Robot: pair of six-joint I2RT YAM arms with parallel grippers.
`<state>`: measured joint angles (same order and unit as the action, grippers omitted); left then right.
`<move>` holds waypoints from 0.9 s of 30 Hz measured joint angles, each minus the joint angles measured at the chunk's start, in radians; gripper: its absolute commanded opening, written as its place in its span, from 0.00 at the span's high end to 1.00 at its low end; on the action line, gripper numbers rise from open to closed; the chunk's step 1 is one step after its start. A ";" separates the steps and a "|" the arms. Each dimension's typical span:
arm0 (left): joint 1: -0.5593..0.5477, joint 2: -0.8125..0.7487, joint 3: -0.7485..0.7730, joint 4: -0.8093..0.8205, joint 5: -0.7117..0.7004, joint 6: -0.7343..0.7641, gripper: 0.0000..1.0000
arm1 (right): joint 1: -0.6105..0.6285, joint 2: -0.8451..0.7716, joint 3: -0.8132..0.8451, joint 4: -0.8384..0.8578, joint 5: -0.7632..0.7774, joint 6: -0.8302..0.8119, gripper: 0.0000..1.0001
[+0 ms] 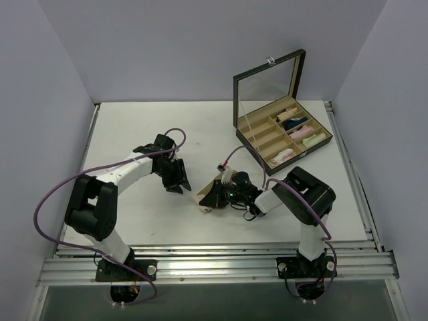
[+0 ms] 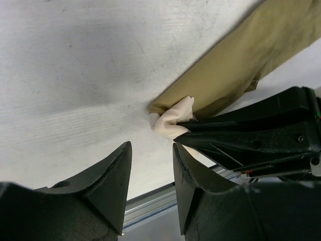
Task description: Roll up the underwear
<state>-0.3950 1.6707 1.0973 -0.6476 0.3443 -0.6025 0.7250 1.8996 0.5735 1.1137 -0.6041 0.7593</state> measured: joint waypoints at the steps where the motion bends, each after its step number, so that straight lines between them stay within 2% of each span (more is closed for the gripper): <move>1: -0.003 0.000 0.007 -0.016 -0.013 -0.029 0.51 | 0.000 0.000 -0.004 0.006 0.000 0.000 1.00; 7: -0.078 0.000 0.014 -0.064 -0.073 -0.240 0.47 | -0.006 0.000 -0.021 0.041 0.000 0.008 1.00; 12: -0.154 0.033 0.041 -0.080 -0.100 -0.355 0.47 | -0.006 0.000 -0.032 0.055 0.000 0.011 1.00; 22: -0.195 0.102 0.069 -0.134 -0.182 -0.464 0.47 | -0.009 0.000 -0.043 0.071 0.000 0.011 1.00; 27: -0.205 0.109 0.081 -0.165 -0.224 -0.490 0.53 | -0.011 0.000 -0.050 0.080 0.000 0.011 1.00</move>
<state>-0.6003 1.7802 1.1786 -0.8127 0.1204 -1.0924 0.7139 1.8996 0.5236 1.1938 -0.6037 0.7708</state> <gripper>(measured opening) 0.505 0.043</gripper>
